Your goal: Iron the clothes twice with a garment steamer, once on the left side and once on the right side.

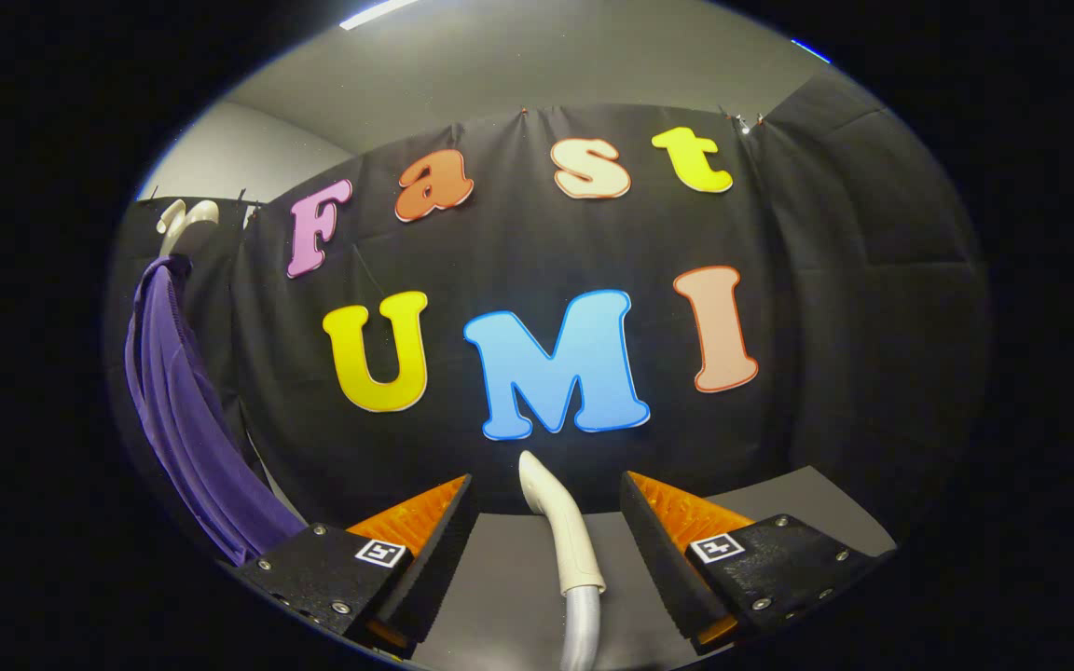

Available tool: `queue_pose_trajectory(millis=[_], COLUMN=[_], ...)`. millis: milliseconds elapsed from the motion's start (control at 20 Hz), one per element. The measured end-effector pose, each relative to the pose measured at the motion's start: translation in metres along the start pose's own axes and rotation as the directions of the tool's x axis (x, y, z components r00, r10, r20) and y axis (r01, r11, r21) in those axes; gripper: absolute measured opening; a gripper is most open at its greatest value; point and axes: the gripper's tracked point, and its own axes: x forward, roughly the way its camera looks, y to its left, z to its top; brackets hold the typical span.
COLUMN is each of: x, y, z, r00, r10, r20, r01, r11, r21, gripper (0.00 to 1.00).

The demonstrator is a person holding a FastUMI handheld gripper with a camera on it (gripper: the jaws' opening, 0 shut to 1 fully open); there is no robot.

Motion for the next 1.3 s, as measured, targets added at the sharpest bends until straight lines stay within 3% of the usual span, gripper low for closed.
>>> queue_pose_trajectory(millis=[150, 350, 650, 900, 1100, 1300], x=[0.030, 0.063, 0.080, 0.074, 0.073, 0.072], y=[-0.006, -0.028, -0.020, -0.009, -0.009, -0.006], z=[-0.022, -0.046, -0.082, -0.109, -0.111, -0.110], r00=[0.992, 0.970, 0.911, 0.827, 0.810, 0.807], r10=[0.036, 0.040, 0.185, 0.333, 0.386, 0.411], r20=[-0.125, -0.239, -0.369, -0.453, -0.442, -0.425], r01=[-0.031, -0.015, -0.082, -0.118, -0.105, -0.091], r11=[0.999, 0.994, 0.957, 0.891, 0.837, 0.796], r21=[0.039, 0.105, 0.279, 0.439, 0.537, 0.598], gripper=[0.94, 0.95, 0.95, 0.91, 0.78, 0.48])
